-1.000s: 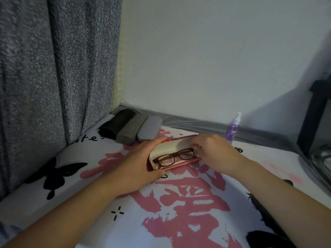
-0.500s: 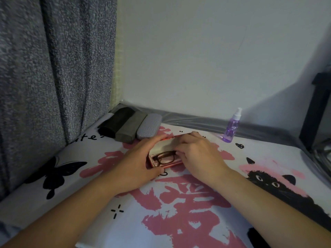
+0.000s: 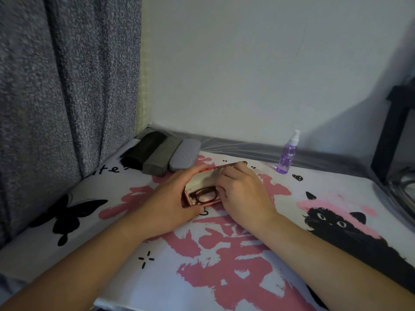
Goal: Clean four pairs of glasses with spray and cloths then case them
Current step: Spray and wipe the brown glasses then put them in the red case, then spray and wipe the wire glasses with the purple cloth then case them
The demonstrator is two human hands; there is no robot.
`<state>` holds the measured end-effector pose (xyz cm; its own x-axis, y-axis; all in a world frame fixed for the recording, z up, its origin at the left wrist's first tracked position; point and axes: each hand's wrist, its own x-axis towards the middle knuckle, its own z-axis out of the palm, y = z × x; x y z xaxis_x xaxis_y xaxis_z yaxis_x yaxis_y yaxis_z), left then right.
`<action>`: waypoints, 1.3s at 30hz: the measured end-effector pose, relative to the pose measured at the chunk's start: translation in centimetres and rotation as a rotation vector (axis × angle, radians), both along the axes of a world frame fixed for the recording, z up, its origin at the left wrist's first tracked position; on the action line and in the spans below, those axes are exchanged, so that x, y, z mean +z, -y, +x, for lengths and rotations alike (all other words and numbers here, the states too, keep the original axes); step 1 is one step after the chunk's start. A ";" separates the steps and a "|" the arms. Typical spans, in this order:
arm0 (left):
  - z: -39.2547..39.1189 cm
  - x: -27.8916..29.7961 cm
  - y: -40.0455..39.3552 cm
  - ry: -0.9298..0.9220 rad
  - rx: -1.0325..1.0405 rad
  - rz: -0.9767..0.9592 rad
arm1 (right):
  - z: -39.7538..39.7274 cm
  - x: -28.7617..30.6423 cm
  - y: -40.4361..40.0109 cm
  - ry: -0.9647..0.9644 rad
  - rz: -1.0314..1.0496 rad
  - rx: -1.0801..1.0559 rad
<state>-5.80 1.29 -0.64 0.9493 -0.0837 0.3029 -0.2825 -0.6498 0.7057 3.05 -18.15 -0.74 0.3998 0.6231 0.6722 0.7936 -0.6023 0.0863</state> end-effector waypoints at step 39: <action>-0.2 0.6 3.0 0.121 -0.087 0.447 | -6.9 1.7 14.5 -0.583 0.012 -0.356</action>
